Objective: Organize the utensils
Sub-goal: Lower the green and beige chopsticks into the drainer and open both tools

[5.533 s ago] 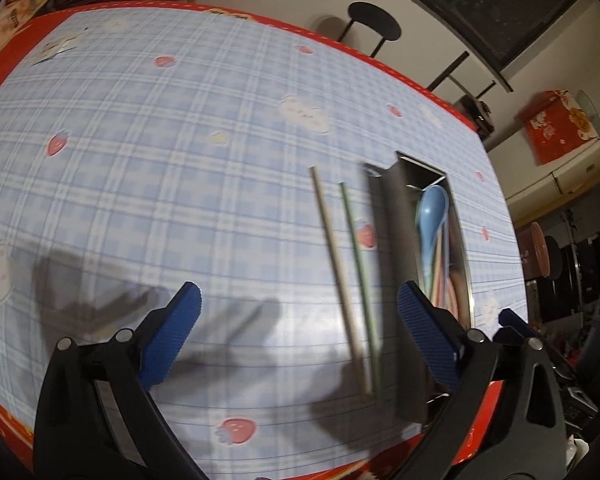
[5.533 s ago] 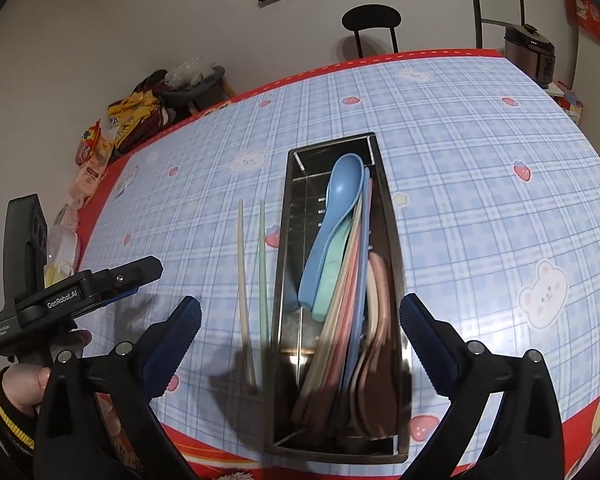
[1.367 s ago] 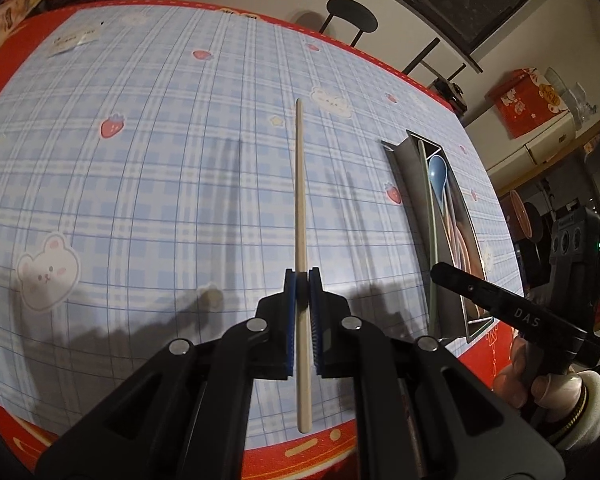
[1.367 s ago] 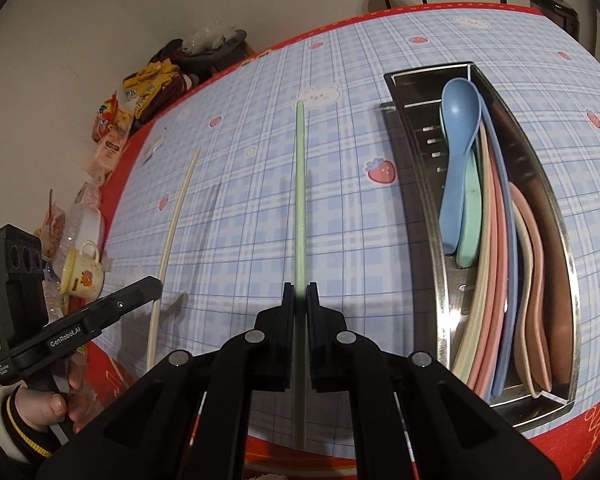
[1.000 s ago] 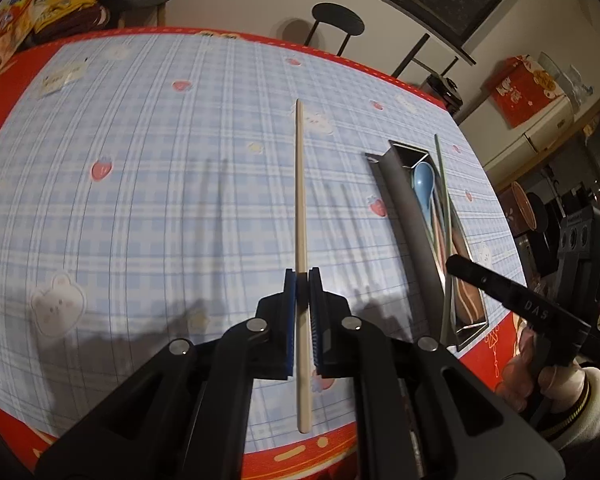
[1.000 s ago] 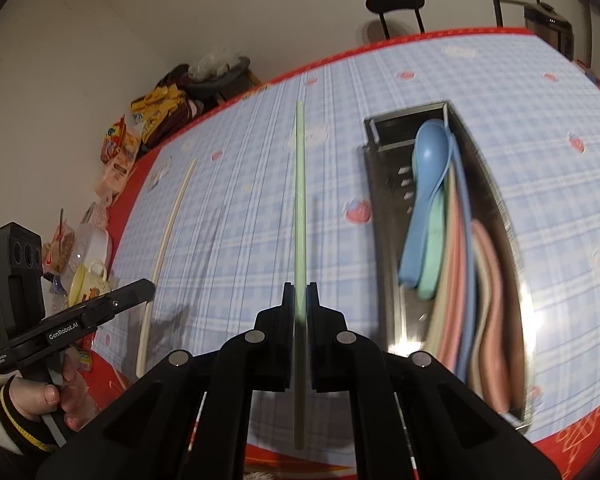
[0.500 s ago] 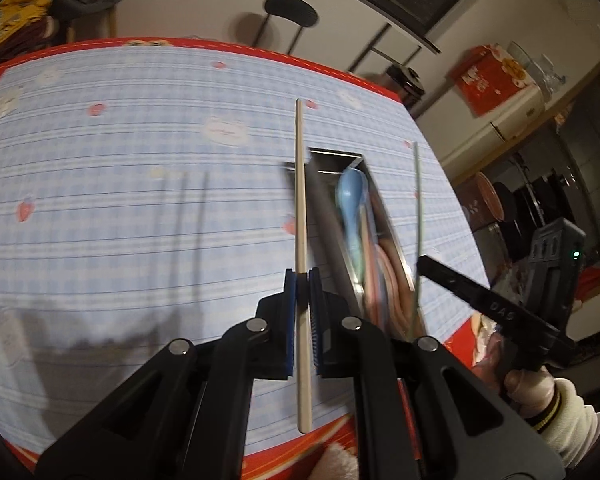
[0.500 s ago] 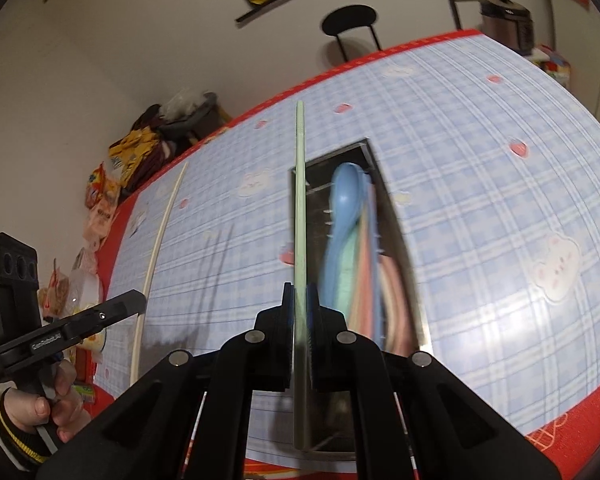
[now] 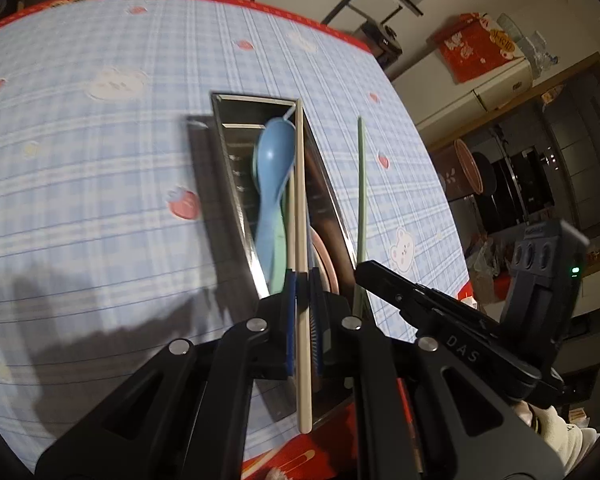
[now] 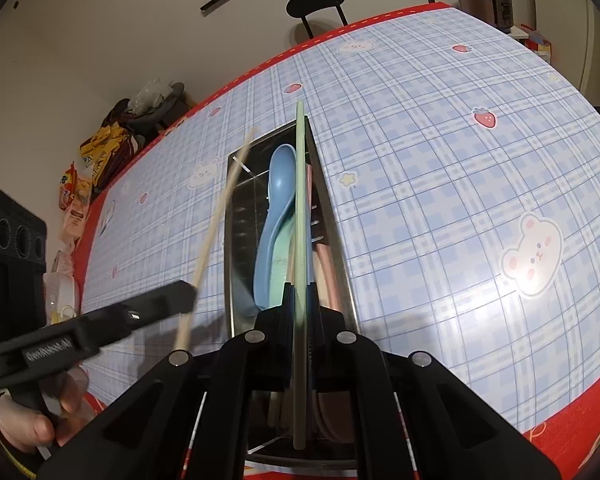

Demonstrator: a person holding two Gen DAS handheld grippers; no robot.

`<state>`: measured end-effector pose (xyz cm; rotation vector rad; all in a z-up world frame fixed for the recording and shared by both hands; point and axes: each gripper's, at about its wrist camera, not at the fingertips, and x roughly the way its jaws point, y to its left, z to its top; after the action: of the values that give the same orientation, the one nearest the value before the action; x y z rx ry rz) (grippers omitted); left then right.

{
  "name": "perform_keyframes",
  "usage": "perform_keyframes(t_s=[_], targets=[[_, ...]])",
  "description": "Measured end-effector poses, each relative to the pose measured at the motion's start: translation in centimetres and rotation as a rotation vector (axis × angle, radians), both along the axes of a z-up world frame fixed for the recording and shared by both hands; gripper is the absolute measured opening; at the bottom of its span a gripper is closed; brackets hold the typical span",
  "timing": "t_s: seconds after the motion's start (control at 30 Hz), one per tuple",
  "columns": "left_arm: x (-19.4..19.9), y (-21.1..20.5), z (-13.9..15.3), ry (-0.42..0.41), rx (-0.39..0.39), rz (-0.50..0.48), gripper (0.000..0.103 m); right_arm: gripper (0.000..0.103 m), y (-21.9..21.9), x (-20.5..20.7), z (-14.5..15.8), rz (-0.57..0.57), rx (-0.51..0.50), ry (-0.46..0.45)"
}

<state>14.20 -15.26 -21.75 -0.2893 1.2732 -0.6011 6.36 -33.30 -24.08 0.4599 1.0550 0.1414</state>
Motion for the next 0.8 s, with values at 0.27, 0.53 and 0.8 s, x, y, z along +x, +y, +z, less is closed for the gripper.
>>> perform_keyframes(t_s=[0.27, 0.53, 0.8], targets=[[0.6, -1.9, -1.7, 0.048, -0.001, -0.018, 0.01, 0.007, -0.7, 0.1, -0.3, 0.006, 0.006, 0.003], [0.7, -1.9, -3.1, 0.096, -0.003, 0.015, 0.01, 0.007, -0.5, 0.4, -0.4, 0.016, 0.008, 0.009], [0.8, -1.8, -2.2, 0.068, -0.035, -0.003, 0.018, 0.007, -0.1, 0.7, -0.9, 0.021, 0.009, 0.028]])
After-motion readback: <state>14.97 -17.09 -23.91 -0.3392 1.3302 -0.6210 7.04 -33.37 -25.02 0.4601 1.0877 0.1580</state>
